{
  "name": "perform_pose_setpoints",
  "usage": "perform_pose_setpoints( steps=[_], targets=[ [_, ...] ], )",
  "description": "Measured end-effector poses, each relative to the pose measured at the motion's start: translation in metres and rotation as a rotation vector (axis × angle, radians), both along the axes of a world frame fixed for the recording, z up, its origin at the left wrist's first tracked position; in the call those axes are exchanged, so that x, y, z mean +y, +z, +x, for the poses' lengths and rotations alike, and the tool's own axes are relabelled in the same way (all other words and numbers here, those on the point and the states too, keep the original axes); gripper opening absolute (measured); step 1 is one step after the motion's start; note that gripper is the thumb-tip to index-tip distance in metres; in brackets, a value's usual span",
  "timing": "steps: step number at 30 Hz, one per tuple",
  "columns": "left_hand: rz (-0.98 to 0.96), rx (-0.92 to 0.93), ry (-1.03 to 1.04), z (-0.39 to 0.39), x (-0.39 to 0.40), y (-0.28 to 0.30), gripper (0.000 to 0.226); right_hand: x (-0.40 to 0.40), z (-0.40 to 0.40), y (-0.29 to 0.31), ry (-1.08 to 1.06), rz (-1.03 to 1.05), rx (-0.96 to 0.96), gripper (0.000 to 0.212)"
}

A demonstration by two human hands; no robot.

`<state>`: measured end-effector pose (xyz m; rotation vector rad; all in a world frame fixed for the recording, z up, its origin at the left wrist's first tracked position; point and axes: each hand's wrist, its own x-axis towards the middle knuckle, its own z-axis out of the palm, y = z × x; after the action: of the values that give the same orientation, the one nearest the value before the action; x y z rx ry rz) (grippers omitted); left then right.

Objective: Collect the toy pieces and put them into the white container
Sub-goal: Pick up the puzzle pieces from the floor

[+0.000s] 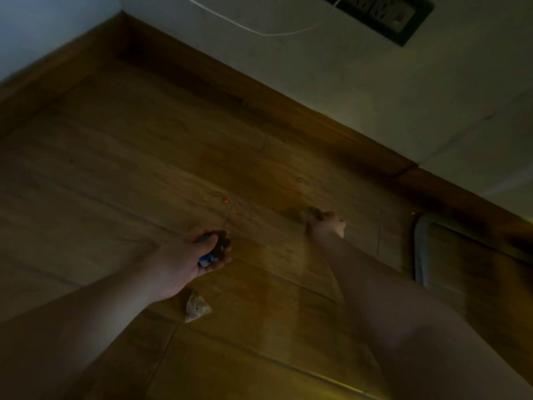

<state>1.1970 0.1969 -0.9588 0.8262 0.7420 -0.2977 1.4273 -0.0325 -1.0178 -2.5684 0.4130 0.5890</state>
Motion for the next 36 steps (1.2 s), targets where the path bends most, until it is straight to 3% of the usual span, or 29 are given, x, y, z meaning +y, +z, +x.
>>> perform_pose_setpoints(
  steps=[3,9,12,19,22,24,27,29,33,36],
  targets=[
    [-0.012,0.017,0.045,-0.006,0.007,-0.002,0.029,0.011,0.008,-0.004,-0.076,-0.019,0.017,0.072],
    [-0.047,0.036,0.101,-0.009,0.014,0.002,0.043,0.024,0.015,-0.004,0.067,-0.004,-0.003,0.032],
    [-0.057,0.029,0.099,-0.006,0.015,0.004,0.036,0.023,0.008,-0.003,0.077,0.049,-0.007,0.026],
    [-0.098,0.049,0.131,-0.009,0.014,0.000,0.030,0.023,0.004,-0.010,0.144,0.074,-0.039,0.058],
    [-0.123,0.069,0.152,-0.011,0.015,0.000,0.028,0.036,-0.004,-0.015,0.382,0.042,-0.036,0.055],
    [-0.131,0.093,0.159,-0.013,0.015,0.002,0.029,0.043,-0.011,-0.015,0.471,-0.035,-0.037,0.049],
    [-0.121,0.135,0.187,-0.016,0.016,0.001,0.033,0.046,-0.018,-0.009,0.441,-0.045,-0.028,0.024],
    [-0.095,0.152,0.197,-0.017,0.016,0.004,0.036,0.047,-0.023,0.000,0.415,0.030,0.002,0.015],
    [-0.017,0.192,0.242,-0.015,0.014,0.013,0.036,0.077,-0.059,0.029,0.431,0.358,0.048,0.030],
    [0.053,0.151,0.237,-0.015,0.008,0.027,0.029,0.103,-0.104,0.049,0.587,0.633,0.303,0.037]
  ],
)
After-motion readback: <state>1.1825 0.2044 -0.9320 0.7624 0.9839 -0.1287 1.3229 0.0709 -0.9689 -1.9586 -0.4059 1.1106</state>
